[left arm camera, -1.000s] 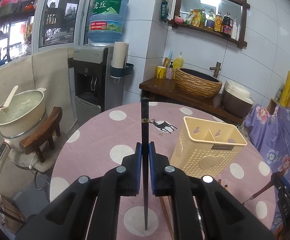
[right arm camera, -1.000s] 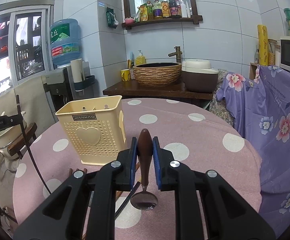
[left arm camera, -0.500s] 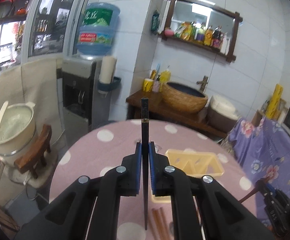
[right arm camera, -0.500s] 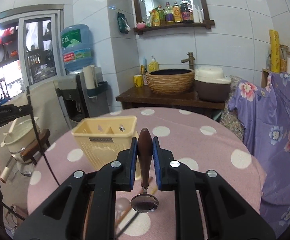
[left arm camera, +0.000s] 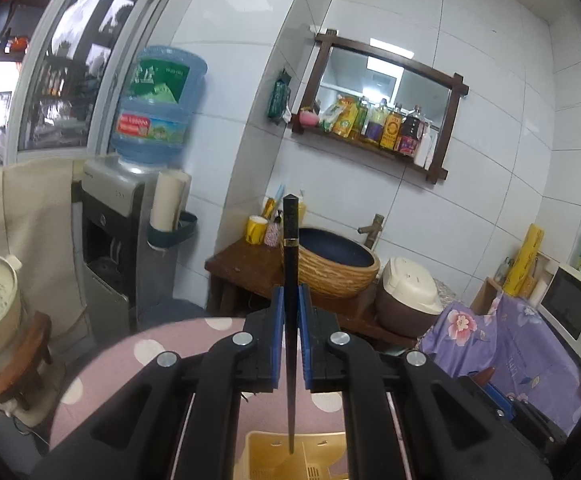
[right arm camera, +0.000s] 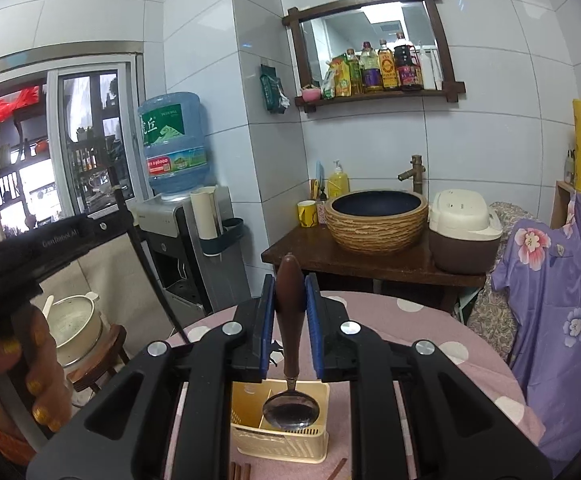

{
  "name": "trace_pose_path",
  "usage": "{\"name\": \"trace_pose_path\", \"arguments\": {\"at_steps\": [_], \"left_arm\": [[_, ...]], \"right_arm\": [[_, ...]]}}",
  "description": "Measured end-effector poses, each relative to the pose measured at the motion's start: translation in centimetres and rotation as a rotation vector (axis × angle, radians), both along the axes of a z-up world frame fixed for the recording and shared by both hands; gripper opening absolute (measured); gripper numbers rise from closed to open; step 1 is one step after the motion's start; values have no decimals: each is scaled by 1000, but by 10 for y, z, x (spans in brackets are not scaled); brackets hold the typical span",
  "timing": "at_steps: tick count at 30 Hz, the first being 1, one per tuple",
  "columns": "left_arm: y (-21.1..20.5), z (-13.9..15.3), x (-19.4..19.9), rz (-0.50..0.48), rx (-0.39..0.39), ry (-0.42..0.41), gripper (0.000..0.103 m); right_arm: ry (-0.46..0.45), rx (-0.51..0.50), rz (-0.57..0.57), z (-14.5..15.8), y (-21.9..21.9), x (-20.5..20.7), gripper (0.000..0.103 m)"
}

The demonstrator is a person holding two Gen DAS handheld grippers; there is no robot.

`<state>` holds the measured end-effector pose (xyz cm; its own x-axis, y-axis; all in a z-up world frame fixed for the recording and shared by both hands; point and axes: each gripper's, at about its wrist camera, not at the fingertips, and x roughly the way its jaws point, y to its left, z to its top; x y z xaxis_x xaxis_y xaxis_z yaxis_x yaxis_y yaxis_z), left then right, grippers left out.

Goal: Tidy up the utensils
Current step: 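Carry the black chopstick and wooden-handled spoon into the cream holder with both tools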

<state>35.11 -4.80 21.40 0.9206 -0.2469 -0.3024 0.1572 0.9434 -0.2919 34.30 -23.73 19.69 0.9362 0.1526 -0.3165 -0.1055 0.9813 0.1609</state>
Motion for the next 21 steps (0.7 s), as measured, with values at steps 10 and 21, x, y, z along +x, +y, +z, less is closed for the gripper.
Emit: {"name": "trace_pose_path", "arguments": {"at_steps": [10, 21], "left_arm": [[-4, -71, 9, -28, 28, 115, 8], [-9, -124, 14, -65, 68, 213, 8]], "right_arm": [[75, -45, 11, -65, 17, 14, 16], [146, -90, 14, -111, 25, 15, 16]]}}
